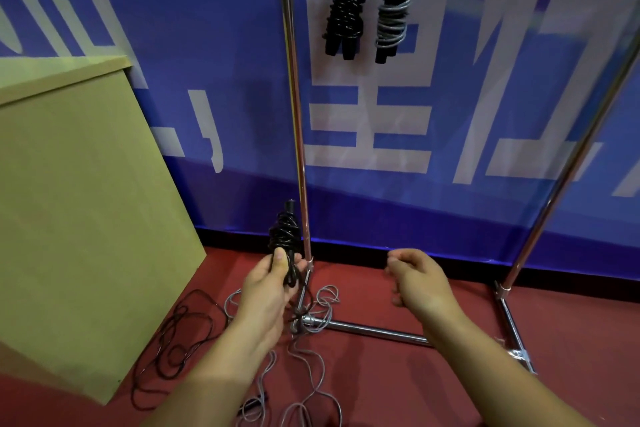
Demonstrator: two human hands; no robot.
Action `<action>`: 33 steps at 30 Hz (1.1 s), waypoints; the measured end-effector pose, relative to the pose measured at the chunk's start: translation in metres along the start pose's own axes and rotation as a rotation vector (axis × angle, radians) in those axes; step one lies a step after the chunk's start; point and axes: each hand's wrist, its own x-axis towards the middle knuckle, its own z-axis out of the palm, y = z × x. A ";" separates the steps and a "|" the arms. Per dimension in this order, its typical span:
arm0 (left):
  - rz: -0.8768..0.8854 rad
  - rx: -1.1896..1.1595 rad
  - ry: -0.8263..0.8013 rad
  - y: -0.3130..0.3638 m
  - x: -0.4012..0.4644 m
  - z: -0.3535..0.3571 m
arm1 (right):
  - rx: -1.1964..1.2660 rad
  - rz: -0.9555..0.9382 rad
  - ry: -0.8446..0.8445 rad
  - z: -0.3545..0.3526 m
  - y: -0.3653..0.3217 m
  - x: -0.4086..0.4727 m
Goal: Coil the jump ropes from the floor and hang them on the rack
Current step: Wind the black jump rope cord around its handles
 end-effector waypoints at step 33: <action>-0.101 0.570 -0.097 -0.007 0.026 -0.037 | -0.921 -0.073 -0.553 0.003 -0.006 -0.024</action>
